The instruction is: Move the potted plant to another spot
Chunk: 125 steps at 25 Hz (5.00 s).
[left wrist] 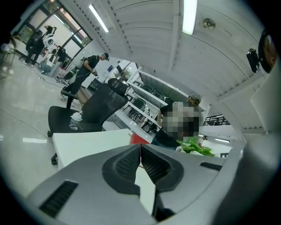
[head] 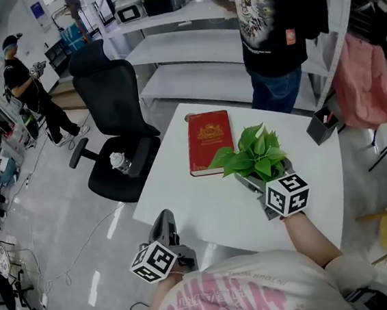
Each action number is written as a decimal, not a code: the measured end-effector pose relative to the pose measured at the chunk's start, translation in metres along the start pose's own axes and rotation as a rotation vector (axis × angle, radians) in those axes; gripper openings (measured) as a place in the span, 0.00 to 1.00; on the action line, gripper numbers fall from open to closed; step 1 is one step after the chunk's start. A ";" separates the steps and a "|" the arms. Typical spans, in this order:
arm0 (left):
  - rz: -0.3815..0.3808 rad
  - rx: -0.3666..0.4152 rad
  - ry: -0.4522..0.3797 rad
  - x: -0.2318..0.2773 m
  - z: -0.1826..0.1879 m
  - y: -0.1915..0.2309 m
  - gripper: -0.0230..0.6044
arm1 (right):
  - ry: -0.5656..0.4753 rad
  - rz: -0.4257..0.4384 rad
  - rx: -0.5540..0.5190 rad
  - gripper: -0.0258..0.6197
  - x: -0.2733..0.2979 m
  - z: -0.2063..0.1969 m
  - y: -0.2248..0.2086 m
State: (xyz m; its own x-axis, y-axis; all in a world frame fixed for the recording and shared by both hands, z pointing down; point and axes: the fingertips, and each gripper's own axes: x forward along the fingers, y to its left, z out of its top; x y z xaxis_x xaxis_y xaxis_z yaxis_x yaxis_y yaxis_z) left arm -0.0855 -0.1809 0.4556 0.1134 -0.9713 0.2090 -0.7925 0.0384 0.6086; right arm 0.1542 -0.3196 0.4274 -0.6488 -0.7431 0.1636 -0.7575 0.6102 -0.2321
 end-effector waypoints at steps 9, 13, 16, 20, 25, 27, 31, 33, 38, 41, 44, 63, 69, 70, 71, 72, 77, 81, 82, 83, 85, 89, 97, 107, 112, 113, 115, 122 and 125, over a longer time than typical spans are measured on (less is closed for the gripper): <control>-0.037 0.036 -0.004 0.002 0.011 -0.008 0.08 | -0.059 0.027 -0.009 0.90 -0.007 0.028 0.023; -0.056 0.041 -0.012 -0.001 0.014 -0.011 0.08 | -0.090 0.045 0.009 0.90 -0.015 0.035 0.034; -0.071 0.040 -0.014 -0.007 0.014 -0.012 0.08 | -0.116 0.059 0.006 0.90 -0.024 0.041 0.044; -0.090 0.040 -0.010 -0.021 0.013 -0.011 0.08 | -0.145 0.056 -0.010 0.90 -0.038 0.046 0.062; -0.117 0.047 0.003 -0.045 0.019 -0.012 0.08 | -0.167 0.041 0.001 0.90 -0.058 0.050 0.088; -0.126 0.047 0.012 -0.054 0.023 -0.011 0.08 | -0.177 0.028 0.004 0.91 -0.067 0.053 0.098; -0.143 0.046 0.025 -0.072 0.035 -0.010 0.08 | -0.210 -0.001 0.029 0.91 -0.082 0.063 0.116; -0.149 0.053 0.021 -0.078 0.042 -0.010 0.08 | -0.221 -0.013 0.035 0.91 -0.088 0.067 0.124; -0.191 0.073 0.002 -0.102 0.056 -0.009 0.08 | -0.237 -0.053 -0.023 0.91 -0.111 0.068 0.157; -0.221 0.072 0.005 -0.114 0.057 -0.010 0.08 | -0.232 -0.062 -0.025 0.91 -0.120 0.065 0.174; -0.251 0.087 0.009 -0.122 0.059 -0.016 0.08 | -0.233 -0.072 -0.016 0.91 -0.129 0.061 0.185; -0.353 0.117 0.061 -0.158 0.045 -0.025 0.08 | -0.282 -0.099 -0.017 0.90 -0.163 0.042 0.238; -0.334 0.105 0.075 -0.158 0.042 -0.016 0.08 | -0.310 -0.118 0.038 0.91 -0.167 0.042 0.231; -0.333 0.104 0.074 -0.158 0.043 -0.015 0.08 | -0.308 -0.121 0.038 0.91 -0.166 0.042 0.231; -0.333 0.103 0.074 -0.159 0.044 -0.015 0.08 | -0.305 -0.124 0.036 0.91 -0.166 0.043 0.231; -0.334 0.104 0.075 -0.159 0.045 -0.015 0.08 | -0.302 -0.127 0.034 0.91 -0.166 0.043 0.231; -0.338 0.108 0.080 -0.158 0.042 -0.018 0.08 | -0.292 -0.135 0.028 0.91 -0.166 0.040 0.228; -0.338 0.110 0.080 -0.155 0.040 -0.019 0.08 | -0.288 -0.136 0.030 0.91 -0.165 0.036 0.224; -0.336 0.108 0.079 -0.155 0.040 -0.018 0.08 | -0.285 -0.134 0.029 0.91 -0.164 0.035 0.224; -0.333 0.106 0.077 -0.154 0.039 -0.018 0.08 | -0.282 -0.132 0.028 0.91 -0.163 0.035 0.223; -0.328 0.101 0.073 -0.153 0.038 -0.020 0.08 | -0.273 -0.127 0.026 0.91 -0.162 0.034 0.221; -0.310 0.091 0.063 -0.151 0.031 -0.019 0.08 | -0.262 -0.110 0.029 0.91 -0.159 0.030 0.213; -0.239 0.069 0.028 -0.153 0.038 -0.009 0.08 | -0.228 -0.039 0.029 0.90 -0.136 0.036 0.214; -0.132 0.049 -0.047 -0.135 0.054 0.002 0.08 | -0.184 0.083 0.032 0.90 -0.084 0.044 0.202; -0.060 0.032 -0.102 -0.143 0.065 0.015 0.08 | -0.158 0.167 0.036 0.90 -0.059 0.049 0.212; -0.047 0.031 -0.110 -0.143 0.067 0.018 0.08 | -0.151 0.179 0.038 0.90 -0.054 0.049 0.214; -0.014 0.029 -0.131 -0.147 0.071 0.024 0.08 | -0.136 0.211 0.039 0.90 -0.043 0.048 0.218; 0.091 0.008 -0.205 -0.163 0.081 0.044 0.08 | -0.086 0.314 0.035 0.90 -0.009 0.042 0.236; 0.132 -0.005 -0.230 -0.167 0.080 0.052 0.08 | -0.068 0.354 0.040 0.90 0.003 0.038 0.239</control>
State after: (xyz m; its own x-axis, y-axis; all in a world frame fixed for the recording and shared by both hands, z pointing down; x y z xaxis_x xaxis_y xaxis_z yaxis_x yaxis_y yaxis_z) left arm -0.1931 -0.0353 0.3910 -0.1308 -0.9856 0.1075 -0.7881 0.1692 0.5918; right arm -0.0263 -0.1867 0.3361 -0.8632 -0.5049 0.0022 -0.4820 0.8229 -0.3009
